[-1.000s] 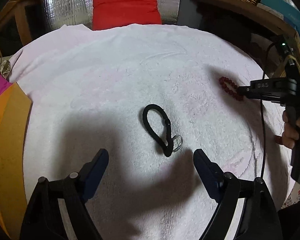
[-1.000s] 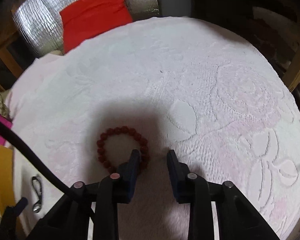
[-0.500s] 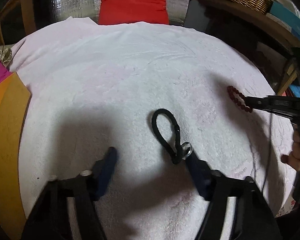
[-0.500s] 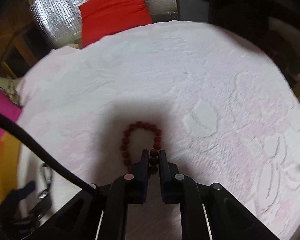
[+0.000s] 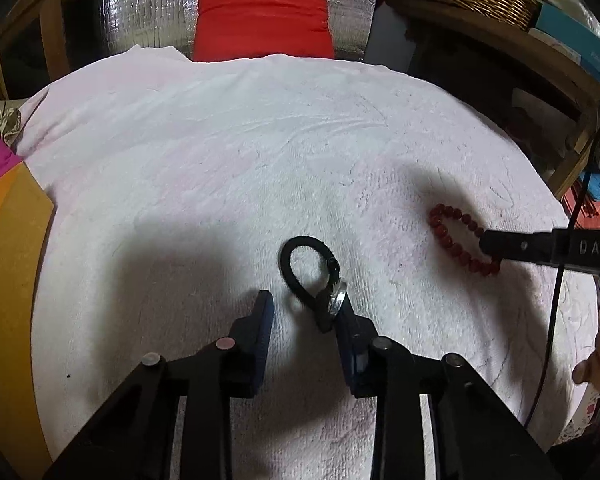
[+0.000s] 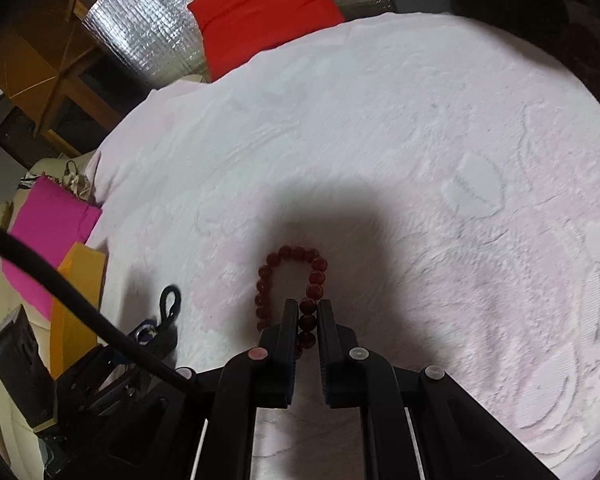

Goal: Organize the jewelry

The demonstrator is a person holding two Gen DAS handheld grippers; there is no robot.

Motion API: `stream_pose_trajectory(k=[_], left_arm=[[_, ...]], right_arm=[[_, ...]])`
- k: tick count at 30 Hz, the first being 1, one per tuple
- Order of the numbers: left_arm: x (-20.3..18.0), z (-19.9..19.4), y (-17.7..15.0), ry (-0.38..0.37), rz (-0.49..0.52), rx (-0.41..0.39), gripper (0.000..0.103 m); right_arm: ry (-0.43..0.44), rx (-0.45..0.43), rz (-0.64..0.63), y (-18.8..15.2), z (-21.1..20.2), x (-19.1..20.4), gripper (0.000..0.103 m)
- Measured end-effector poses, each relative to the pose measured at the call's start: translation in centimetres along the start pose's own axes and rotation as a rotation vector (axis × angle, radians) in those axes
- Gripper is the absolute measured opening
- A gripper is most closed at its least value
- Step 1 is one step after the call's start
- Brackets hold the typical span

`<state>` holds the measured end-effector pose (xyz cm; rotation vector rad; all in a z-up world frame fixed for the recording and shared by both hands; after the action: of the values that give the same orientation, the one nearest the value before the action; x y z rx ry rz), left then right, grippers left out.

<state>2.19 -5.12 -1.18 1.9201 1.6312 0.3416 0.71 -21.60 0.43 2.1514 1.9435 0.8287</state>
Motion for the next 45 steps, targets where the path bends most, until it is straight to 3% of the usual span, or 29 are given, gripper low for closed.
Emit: stream_pose_trajectory(k=[6,8,13,20,27,45], left_arm=[[-0.2,-0.1,-0.1,0.001,0.009,0.002,0.037],[-0.5,0.0,-0.1,-0.002,0.012,0.005,0.05],[-0.9,0.3,-0.2,0.024,0.053,0.002,0.05],[-0.7,0.2,0.1,0.042,0.061,-0.015,0.012],[-0.1,-1.1,0.9,0.055,0.038,-0.059,0.008],[5.6,-7.9,1.0,0.041,-0.084,-0.18,0.008]], right_arm=[[-0.032,0.017,-0.01,-0.1,0.9,0.3,0.01],[-0.039,0.024,-0.004,-0.2,1.0,0.1,0.011],[-0.06,0.013,-0.006,-0.1,1.2,0.1,0.011],[-0.121,-0.04,-0.082,0.0,1.3,1.5,0.011],[-0.072,-0.093,-0.104,0.3,0.0,2.8,0.011],[0.187,-0.274,-0.146,0.3,-3.9,10.3,0.01]])
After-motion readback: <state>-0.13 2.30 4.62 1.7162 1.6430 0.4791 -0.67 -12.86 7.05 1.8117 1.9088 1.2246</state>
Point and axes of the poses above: each gripper's, at about its wrist camera, not at the fingertips, and z roughly the way its jaws point, x to its left, y to its top, the point moved 5 cm from there along z, roughly the way its jaws point, and after that the axes turned 7 degrees about -y, right-handed, at the moved point
